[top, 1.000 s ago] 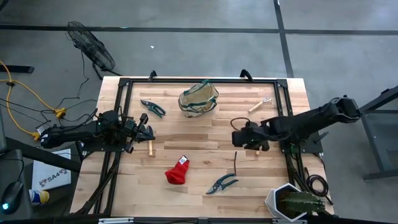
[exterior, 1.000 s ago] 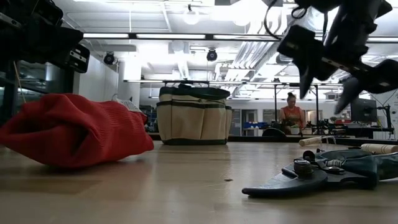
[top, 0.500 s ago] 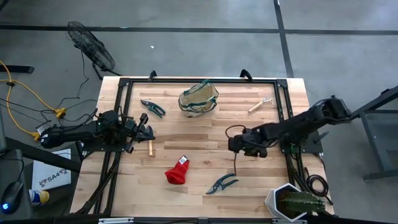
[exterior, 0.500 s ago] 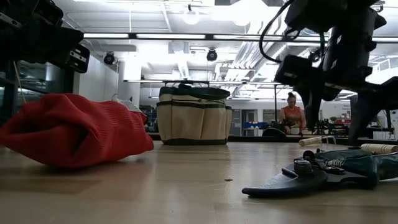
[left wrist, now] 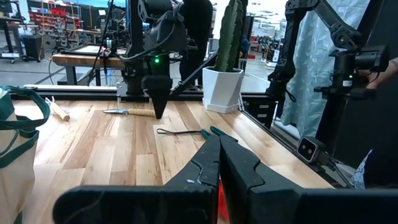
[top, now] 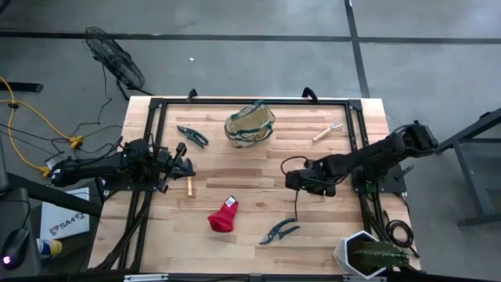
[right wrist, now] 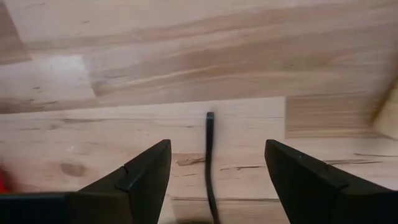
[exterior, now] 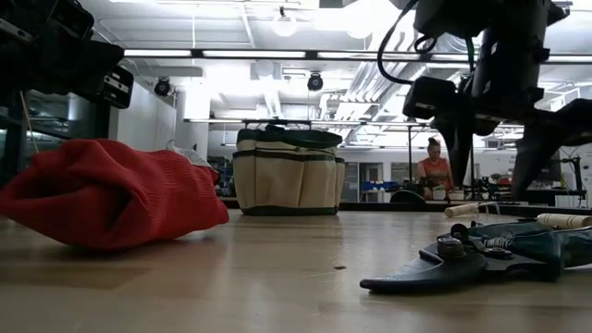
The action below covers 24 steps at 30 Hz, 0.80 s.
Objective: Pick & Place Garden tools in Gardening bag
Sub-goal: Put the green shears into the white gardening bag
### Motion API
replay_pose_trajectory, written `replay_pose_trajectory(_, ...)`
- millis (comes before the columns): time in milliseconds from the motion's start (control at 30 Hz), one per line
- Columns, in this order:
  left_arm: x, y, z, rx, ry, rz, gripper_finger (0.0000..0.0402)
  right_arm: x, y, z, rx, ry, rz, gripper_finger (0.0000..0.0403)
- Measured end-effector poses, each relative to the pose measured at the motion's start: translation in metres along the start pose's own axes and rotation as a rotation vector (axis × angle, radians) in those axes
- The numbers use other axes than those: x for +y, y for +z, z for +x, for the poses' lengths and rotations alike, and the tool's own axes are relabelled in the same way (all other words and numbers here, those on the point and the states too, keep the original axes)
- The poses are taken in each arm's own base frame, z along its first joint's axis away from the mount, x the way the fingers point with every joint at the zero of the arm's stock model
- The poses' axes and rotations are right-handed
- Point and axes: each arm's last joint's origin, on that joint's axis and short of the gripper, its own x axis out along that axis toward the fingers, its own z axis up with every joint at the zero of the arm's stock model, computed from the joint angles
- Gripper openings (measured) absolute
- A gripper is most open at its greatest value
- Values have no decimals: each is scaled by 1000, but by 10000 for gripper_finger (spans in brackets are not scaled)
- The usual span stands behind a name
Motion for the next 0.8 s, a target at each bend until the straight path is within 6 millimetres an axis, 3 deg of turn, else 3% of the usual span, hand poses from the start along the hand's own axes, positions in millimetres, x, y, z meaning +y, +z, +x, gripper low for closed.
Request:
replay_pose_trajectory(267,0,0,0,0,-2,0,0,2,-1,-5,-8,-16,0,247)
replay_pose_trajectory(800,0,0,0,0,-1,0,0,10,-5,35,-2,-76,-28,247)
